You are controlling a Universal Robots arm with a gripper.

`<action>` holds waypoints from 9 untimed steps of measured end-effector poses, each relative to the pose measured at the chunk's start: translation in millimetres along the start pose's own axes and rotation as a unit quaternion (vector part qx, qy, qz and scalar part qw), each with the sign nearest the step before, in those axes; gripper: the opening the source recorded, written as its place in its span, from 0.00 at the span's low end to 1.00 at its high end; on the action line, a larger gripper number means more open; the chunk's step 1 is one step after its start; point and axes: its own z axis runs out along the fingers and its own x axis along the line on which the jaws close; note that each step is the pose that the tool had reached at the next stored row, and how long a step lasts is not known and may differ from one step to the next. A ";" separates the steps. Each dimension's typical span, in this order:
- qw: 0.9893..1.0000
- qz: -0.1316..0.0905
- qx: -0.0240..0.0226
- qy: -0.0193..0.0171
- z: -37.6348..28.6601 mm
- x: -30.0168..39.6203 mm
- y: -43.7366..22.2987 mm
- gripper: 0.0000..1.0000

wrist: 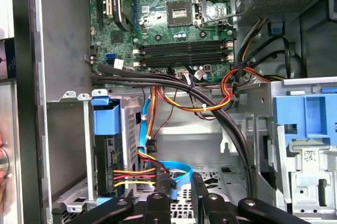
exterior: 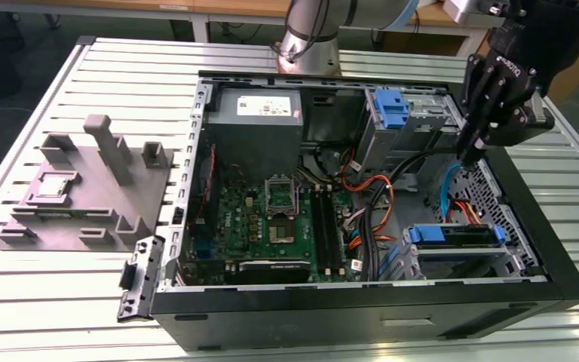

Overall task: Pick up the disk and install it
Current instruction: 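Insert the second disk wire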

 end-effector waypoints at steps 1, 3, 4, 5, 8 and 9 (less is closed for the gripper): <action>1.000 0.000 0.000 0.002 0.2 -0.5 0.0 0.30; 1.000 0.000 0.001 0.011 1.4 -1.4 0.1 0.30; 1.000 0.000 0.001 0.015 2.3 -1.8 0.1 0.30; 1.000 0.000 0.001 0.018 3.4 -2.1 0.1 0.30; 1.000 0.000 0.002 0.027 6.4 -2.8 0.1 0.30; 1.000 0.000 0.002 0.030 7.2 -3.0 0.1 0.30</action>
